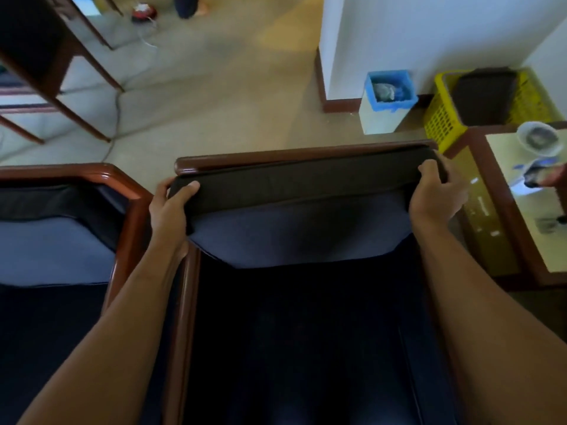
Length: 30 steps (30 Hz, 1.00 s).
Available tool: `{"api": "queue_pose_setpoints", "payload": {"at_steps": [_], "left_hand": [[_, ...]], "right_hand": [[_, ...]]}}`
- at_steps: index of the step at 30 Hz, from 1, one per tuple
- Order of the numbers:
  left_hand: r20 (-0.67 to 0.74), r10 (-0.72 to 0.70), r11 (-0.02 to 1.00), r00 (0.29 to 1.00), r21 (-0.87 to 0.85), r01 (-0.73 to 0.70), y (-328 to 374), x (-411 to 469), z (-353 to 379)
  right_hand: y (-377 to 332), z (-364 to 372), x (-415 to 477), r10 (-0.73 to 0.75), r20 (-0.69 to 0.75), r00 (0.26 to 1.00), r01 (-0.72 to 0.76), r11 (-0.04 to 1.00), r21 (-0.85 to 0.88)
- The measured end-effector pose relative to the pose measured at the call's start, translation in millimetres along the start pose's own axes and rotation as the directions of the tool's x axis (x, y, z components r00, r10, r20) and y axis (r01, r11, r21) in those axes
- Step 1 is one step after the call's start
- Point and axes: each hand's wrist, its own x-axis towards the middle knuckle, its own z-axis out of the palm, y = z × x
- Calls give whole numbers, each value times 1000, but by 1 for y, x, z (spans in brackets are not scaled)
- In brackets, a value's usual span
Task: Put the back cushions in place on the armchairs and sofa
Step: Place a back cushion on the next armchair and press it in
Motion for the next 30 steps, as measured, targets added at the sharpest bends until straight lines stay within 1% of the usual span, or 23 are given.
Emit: {"api": "queue_pose_setpoints", "payload": {"at_steps": [2, 5, 7, 10, 13, 16, 18, 20, 22, 25, 27, 29, 30], "left_hand": [[-22, -26, 999, 999, 41, 26, -9, 12, 6], [-29, -50, 992, 998, 117, 53, -28, 27, 13], [-26, -14, 977, 1000, 214, 19, -41, 35, 19], [-43, 83, 931, 996, 359, -62, -52, 44, 27], [-46, 185, 831, 982, 541, -131, -56, 46, 33], [-19, 316, 637, 949, 745, -197, -55, 41, 43], [37, 373, 502, 927, 832, -235, -53, 34, 49], [110, 378, 386, 919, 884, -265, -49, 27, 49], [213, 347, 283, 913, 905, -319, -43, 21, 47], [410, 243, 118, 879, 887, -446, -32, 3, 51], [528, 150, 46, 836, 841, -539, -28, -17, 57], [631, 90, 16, 770, 772, -635, -24, -43, 66], [680, 80, 6, 729, 730, -683, -21, -57, 72]], "right_hand": [[6, 18, 6, -20, 45, 999, 22, 999, -43], [30, 33, 6, -80, 112, 991, 93, 988, -120], [51, 36, 4, -130, 130, 983, 149, 977, -150], [77, 42, 8, -215, 107, 971, 234, 949, -211], [94, 45, 11, -288, 98, 953, 304, 906, -294], [99, 44, 10, -334, 150, 931, 365, 869, -335], [100, 40, 10, -311, 191, 931, 361, 856, -369], [97, 35, 8, -260, 225, 939, 335, 840, -427], [94, 27, 1, -192, 257, 947, 297, 825, -481], [85, 7, -19, -67, 329, 942, 247, 801, -545], [79, -15, -36, 9, 400, 916, 260, 747, -611], [73, -46, -56, 48, 451, 891, 317, 646, -694], [70, -64, -67, 61, 455, 889, 332, 600, -728]]}}
